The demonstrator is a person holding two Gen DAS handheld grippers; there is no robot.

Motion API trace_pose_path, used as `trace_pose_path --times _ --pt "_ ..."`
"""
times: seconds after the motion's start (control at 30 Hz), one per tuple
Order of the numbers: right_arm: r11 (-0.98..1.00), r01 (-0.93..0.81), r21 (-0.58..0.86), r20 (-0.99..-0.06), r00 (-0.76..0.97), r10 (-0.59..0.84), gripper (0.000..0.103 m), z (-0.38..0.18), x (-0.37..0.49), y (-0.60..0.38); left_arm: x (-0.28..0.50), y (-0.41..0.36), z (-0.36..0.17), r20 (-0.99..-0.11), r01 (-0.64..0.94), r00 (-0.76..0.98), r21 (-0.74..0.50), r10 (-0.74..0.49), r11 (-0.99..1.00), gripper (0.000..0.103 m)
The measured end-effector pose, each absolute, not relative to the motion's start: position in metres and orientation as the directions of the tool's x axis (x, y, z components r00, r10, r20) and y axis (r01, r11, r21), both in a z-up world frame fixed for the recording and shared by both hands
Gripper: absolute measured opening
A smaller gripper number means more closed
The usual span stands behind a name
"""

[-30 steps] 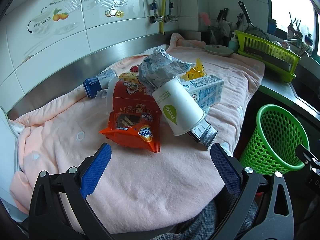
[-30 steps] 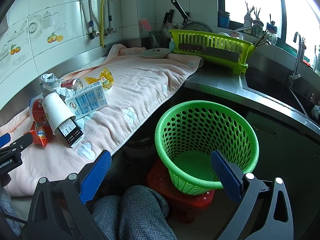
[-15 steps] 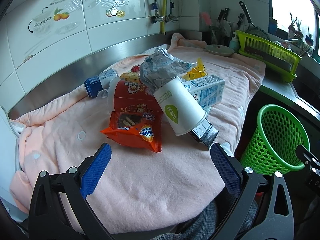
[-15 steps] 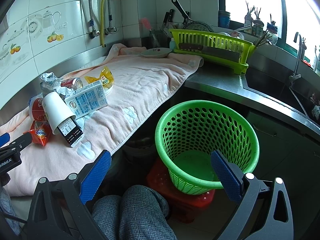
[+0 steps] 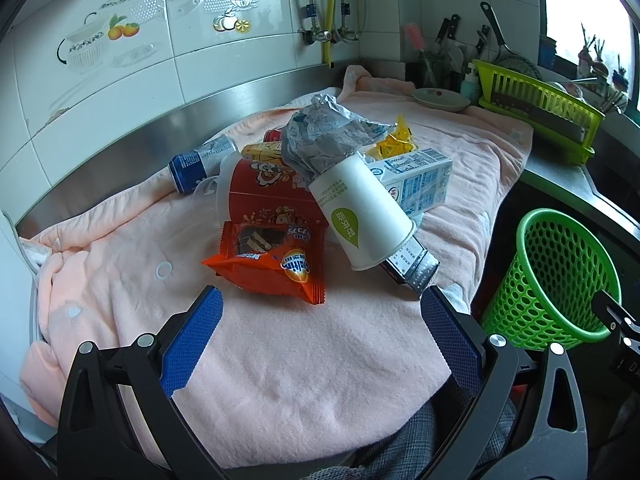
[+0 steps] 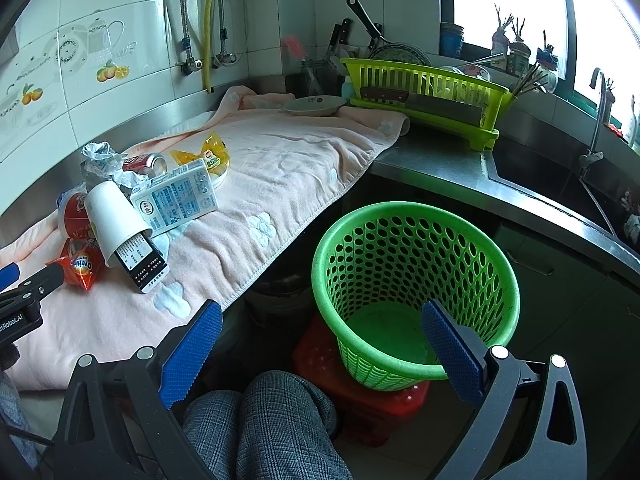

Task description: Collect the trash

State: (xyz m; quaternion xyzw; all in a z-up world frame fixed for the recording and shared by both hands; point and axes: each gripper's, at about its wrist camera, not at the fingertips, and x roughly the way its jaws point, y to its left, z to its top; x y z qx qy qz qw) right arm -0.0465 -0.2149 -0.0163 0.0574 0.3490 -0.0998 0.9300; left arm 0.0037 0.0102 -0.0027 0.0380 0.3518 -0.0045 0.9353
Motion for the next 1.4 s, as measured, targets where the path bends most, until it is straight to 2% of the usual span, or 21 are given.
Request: trace_pose_path --times 0.8,1.4 --pt "0.991 0.133 0.013 -0.645 0.758 -0.093 0.097 -0.013 -0.031 -0.201 0.012 0.020 -0.004 -0.667 0.000 0.743 0.074 0.050 0.997 0.098" --pt "0.997 -0.077 0.026 -0.655 0.752 0.075 0.097 -0.009 0.000 -0.173 0.024 0.035 -0.005 -0.676 -0.041 0.732 0.078 0.083 0.996 0.098"
